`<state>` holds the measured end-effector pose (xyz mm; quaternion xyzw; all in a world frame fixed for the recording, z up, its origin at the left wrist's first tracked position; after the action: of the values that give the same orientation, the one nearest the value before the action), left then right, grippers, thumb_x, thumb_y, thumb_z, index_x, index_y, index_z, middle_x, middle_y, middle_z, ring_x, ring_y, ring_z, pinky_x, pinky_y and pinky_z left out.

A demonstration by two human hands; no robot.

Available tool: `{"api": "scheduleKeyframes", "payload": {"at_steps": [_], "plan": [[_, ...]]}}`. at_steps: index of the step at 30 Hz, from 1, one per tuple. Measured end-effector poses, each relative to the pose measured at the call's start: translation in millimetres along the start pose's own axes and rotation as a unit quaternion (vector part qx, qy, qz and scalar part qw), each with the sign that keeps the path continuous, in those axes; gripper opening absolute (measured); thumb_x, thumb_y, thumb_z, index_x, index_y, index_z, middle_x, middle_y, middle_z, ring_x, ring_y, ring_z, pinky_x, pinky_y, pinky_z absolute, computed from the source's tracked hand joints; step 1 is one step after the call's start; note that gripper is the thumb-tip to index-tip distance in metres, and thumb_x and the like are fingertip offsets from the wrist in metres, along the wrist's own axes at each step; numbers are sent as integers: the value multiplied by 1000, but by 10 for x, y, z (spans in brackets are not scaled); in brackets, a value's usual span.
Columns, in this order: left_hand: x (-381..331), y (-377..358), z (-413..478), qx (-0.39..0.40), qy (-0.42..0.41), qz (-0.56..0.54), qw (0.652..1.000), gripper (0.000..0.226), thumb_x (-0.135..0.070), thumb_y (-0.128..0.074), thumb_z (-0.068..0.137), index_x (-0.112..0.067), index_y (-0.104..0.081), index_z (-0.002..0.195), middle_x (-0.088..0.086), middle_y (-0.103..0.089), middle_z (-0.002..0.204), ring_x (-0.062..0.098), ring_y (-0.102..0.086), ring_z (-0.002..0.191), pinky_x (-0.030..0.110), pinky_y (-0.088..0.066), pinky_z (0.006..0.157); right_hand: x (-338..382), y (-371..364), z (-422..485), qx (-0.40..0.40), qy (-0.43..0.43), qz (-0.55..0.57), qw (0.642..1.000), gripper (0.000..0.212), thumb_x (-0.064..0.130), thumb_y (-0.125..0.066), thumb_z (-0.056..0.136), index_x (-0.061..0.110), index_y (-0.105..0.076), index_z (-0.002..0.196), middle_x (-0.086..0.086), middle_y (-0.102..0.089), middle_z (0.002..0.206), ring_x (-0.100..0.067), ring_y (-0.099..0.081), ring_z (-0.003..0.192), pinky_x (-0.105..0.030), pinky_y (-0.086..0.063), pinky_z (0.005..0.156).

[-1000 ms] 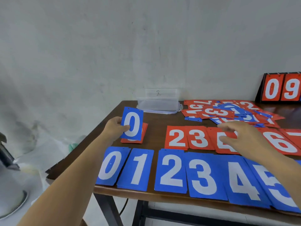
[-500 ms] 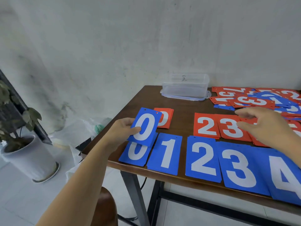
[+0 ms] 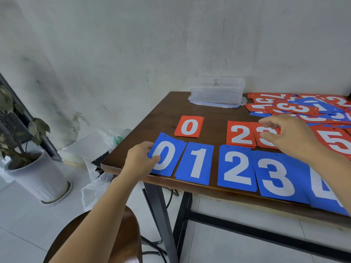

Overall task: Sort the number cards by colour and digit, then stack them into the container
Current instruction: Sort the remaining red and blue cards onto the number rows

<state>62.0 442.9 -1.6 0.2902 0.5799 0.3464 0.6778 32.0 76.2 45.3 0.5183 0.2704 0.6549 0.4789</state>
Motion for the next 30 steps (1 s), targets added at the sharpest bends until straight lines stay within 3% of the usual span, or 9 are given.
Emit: {"api": "scheduleKeyframes", "payload": {"at_steps": [3, 9, 15, 22, 25, 30], "plan": [[55, -39, 40, -14, 12, 42, 999, 53, -33, -71, 86, -11, -55, 132, 4, -62, 118, 15, -60, 98, 26, -50, 80, -19, 11, -51, -5, -4, -5, 1000, 40, 23, -66, 91, 22, -58, 130, -3, -62, 125, -19, -57, 113, -30, -43, 83], [26, -15, 95, -20, 20, 80, 996, 53, -34, -75, 80, -11, -59, 125, 8, -61, 114, 17, -58, 90, 30, -49, 77, -87, 3, -183, -13, -24, -7, 1000, 41, 24, -66, 90, 21, -57, 131, -2, -62, 125, -18, -56, 113, -33, -46, 90], [-523, -109, 194, -9, -57, 60, 997, 47, -22, -72, 84, -11, -58, 128, 8, -62, 119, 24, -59, 103, 31, -44, 83, -179, 47, -316, -23, -34, -23, 999, 39, 23, -63, 93, 20, -56, 131, -2, -62, 125, -17, -57, 112, -32, -48, 90], [-1380, -541, 267, 54, -132, 11, 990, 51, -23, -69, 86, -15, -51, 134, 5, -59, 126, 17, -56, 91, 29, -45, 76, -367, 153, -424, -28, -59, -59, 996, 40, 25, -61, 94, 22, -55, 133, 0, -60, 128, -17, -56, 115, -30, -47, 89], [-1747, -759, 260, 81, -151, -5, 985, 55, -23, -70, 87, -14, -49, 137, 6, -57, 131, 18, -58, 100, 28, -48, 80, -464, 252, -461, -30, -70, -63, 995, 40, 23, -60, 94, 20, -55, 133, -1, -60, 128, -18, -55, 116, -34, -49, 92], [-2259, -1135, 323, 117, -190, 3, 975, 60, -29, -72, 85, -14, -47, 139, 6, -55, 136, 24, -54, 122, 42, -47, 101, -772, 423, -444, -29, -91, -73, 993, 40, 25, -60, 93, 21, -55, 133, 0, -60, 129, -18, -55, 117, -36, -49, 94]]}}
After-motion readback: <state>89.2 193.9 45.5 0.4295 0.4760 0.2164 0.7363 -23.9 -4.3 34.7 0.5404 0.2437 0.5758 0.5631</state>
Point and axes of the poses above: each hand's wrist, its own z-axis towards the middle knuckle, its own y-axis out of the back of the hand, x = y × z, the point moved 1 cm from there along z, towards the middle knuckle
